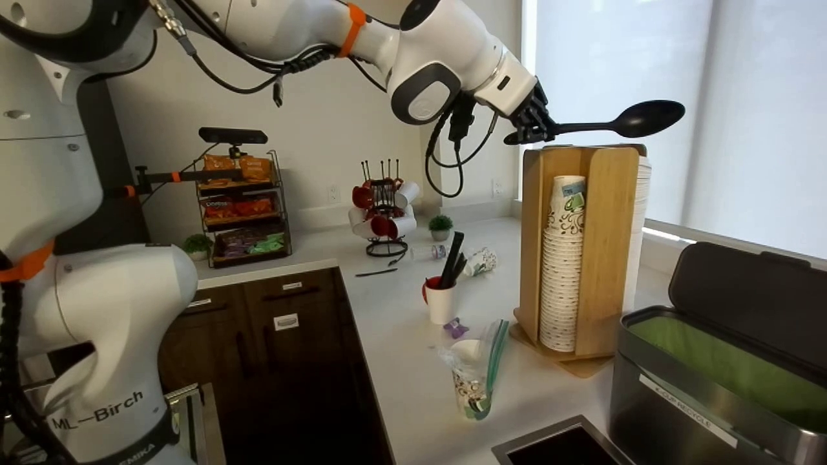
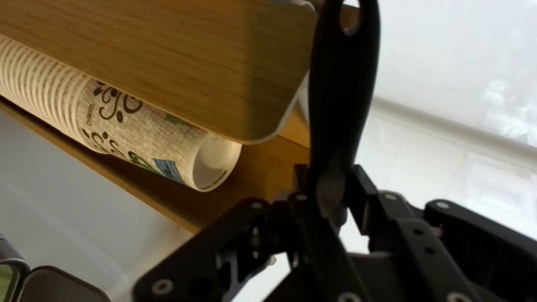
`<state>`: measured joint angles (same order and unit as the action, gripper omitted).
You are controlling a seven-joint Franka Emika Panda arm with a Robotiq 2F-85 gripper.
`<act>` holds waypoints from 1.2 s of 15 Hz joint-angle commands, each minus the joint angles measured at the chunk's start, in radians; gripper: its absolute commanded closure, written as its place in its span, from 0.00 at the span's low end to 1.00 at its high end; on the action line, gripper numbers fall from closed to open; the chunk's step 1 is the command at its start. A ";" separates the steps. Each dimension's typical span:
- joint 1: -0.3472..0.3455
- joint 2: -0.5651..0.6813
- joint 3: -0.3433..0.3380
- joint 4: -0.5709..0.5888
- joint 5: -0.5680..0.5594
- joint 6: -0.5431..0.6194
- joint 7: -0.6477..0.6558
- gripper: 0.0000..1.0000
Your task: Put the black spoon on top of the wooden coffee cup holder.
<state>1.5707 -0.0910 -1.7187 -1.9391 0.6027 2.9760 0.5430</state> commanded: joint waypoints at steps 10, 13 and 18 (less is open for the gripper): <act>0.249 -0.130 -0.234 0.073 -0.282 -0.011 0.164 0.94; 0.343 -0.174 -0.315 0.120 -0.344 -0.021 0.203 0.94; 0.488 -0.222 -0.453 0.193 -0.423 -0.049 0.277 0.49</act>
<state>1.9702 -0.2667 -2.0911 -1.8133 0.2409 2.9720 0.7597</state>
